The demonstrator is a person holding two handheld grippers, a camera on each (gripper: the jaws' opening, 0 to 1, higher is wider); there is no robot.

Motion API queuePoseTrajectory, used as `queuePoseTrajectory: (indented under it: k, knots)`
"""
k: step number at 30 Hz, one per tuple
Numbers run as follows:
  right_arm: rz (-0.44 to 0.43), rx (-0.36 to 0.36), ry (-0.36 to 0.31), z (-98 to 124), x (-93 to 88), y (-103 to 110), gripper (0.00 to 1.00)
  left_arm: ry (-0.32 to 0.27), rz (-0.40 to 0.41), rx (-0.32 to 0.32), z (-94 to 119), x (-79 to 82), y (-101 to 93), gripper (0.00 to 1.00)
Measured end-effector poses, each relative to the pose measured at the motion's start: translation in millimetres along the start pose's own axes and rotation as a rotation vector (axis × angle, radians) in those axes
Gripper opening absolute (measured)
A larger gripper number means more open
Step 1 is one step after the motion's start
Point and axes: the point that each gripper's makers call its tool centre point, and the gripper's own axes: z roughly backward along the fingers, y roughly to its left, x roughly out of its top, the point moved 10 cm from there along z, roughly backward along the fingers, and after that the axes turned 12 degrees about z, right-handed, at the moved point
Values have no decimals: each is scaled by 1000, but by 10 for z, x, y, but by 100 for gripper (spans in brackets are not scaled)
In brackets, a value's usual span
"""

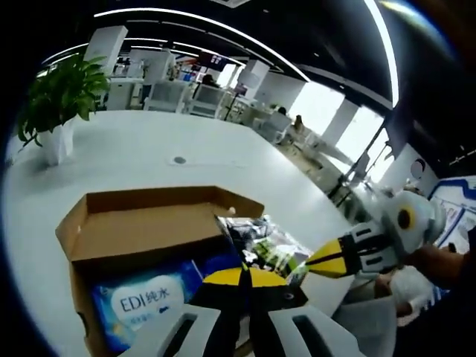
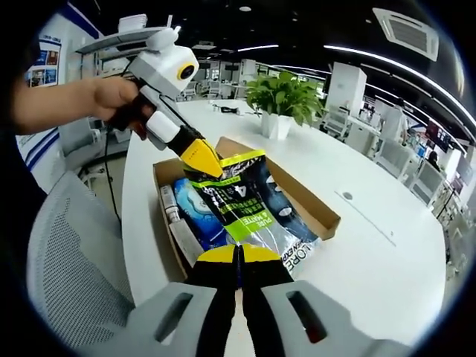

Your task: Operate the shoe box by opening the lid, removing the specified soft item, and placing it in the target area until the item is outside and the box remains undamaged.

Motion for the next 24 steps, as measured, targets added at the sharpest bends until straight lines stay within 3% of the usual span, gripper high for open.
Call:
queuePoseTrajectory:
  k: [24]
  knots:
    - [-120,-98,69,383,-541,-303,0,88,-95,-66,-760,30,-374,0]
